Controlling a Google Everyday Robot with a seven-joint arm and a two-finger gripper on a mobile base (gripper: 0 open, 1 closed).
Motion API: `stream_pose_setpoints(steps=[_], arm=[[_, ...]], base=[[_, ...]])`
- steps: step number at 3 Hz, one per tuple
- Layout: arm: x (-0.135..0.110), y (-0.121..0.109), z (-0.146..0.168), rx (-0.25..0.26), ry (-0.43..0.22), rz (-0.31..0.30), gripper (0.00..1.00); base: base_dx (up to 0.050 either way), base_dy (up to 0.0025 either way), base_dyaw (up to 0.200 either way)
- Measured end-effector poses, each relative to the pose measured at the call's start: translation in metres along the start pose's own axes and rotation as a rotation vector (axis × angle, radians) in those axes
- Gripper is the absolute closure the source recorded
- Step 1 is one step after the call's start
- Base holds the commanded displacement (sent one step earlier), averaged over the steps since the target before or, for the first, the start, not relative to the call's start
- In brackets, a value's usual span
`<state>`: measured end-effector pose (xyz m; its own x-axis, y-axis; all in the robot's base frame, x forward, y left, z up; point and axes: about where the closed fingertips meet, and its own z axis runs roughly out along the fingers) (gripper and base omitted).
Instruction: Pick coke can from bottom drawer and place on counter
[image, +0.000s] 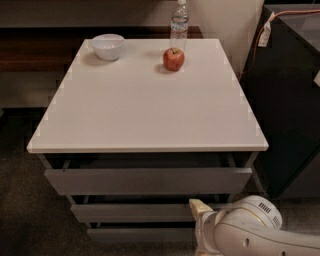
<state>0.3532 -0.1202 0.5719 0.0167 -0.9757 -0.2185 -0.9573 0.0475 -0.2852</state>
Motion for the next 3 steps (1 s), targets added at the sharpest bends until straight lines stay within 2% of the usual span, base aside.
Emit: stream_pose_setpoints(steps=[1,3], arm=[[0.003,0.005,0.014,0.01,-0.011,-0.031,0.0],[0.001,0.018,0.044,-0.016,-0.043,-0.103,0.0]], base=[[0.0,0.0,0.0],[0.0,0.0,0.0]])
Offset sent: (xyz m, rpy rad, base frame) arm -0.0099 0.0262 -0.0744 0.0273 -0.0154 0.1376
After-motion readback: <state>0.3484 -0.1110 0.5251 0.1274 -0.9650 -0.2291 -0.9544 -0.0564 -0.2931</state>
